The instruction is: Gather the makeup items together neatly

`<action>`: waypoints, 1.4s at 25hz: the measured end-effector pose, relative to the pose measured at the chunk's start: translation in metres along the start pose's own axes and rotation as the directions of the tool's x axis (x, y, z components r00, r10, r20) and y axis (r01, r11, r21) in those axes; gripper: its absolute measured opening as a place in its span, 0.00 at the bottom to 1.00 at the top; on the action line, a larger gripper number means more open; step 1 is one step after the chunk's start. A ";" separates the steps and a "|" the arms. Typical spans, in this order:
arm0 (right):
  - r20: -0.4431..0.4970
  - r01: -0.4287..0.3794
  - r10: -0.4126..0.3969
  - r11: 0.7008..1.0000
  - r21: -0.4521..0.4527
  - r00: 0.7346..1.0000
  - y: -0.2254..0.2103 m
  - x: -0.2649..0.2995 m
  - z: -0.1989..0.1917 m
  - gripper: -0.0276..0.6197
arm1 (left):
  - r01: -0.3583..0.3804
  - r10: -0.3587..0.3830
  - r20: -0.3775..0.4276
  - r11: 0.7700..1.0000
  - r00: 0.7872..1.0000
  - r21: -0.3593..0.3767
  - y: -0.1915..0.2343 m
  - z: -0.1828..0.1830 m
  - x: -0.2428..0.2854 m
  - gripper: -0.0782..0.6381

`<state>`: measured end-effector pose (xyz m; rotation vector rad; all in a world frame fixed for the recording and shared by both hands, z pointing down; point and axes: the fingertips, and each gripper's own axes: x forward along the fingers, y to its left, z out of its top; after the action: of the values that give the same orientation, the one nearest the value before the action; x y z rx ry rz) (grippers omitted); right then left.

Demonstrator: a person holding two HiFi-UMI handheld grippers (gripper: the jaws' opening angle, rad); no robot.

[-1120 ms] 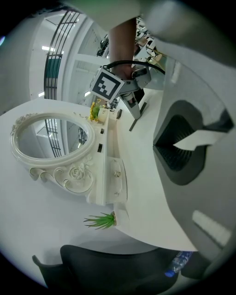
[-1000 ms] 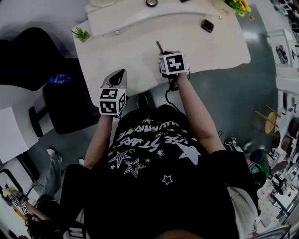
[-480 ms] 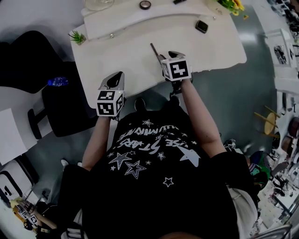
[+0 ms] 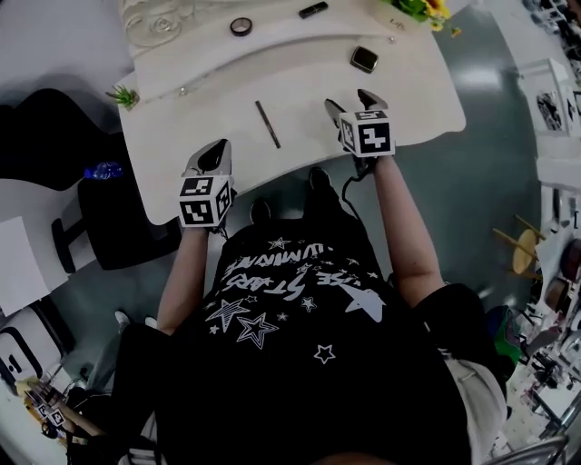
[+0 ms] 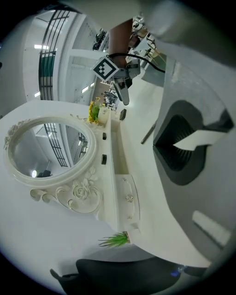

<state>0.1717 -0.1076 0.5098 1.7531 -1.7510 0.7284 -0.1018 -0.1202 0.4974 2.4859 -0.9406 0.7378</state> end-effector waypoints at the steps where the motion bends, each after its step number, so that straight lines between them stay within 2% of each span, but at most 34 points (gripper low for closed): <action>1: 0.001 0.001 -0.001 1.000 -0.006 1.000 -0.013 0.002 0.002 0.58 | -0.010 0.010 0.003 1.000 1.000 0.003 -0.005 0.005 0.005 0.11; 8: 0.029 -0.008 0.010 0.998 -0.061 1.000 -0.088 0.022 0.021 0.66 | -0.092 0.093 0.011 0.995 0.996 -0.034 -0.024 0.033 0.040 0.11; 14: 0.032 -0.066 0.071 0.989 -0.134 0.997 -0.126 0.045 0.022 0.67 | -0.156 0.157 0.012 0.986 0.988 -0.055 -0.036 0.049 0.064 0.11; 21: -0.012 -0.182 0.184 0.955 -0.236 0.983 -0.133 0.082 0.020 0.67 | -0.244 0.247 0.021 0.966 0.969 -0.090 -0.045 0.057 0.073 0.11; 29: -0.043 -0.240 0.238 0.924 -0.297 0.970 -0.136 0.105 0.023 0.65 | -0.324 0.330 0.011 0.933 0.944 -0.156 -0.051 0.047 0.065 0.11; 35: -0.084 -0.324 0.314 0.894 -0.309 0.946 -0.130 0.111 0.023 0.60 | -0.349 0.354 -0.003 0.919 0.935 -0.183 -0.051 0.040 0.061 0.11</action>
<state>0.3019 -0.2023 0.5717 1.2473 -2.0320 0.5577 -0.0138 -0.1348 0.4943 2.2002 -1.4237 0.6863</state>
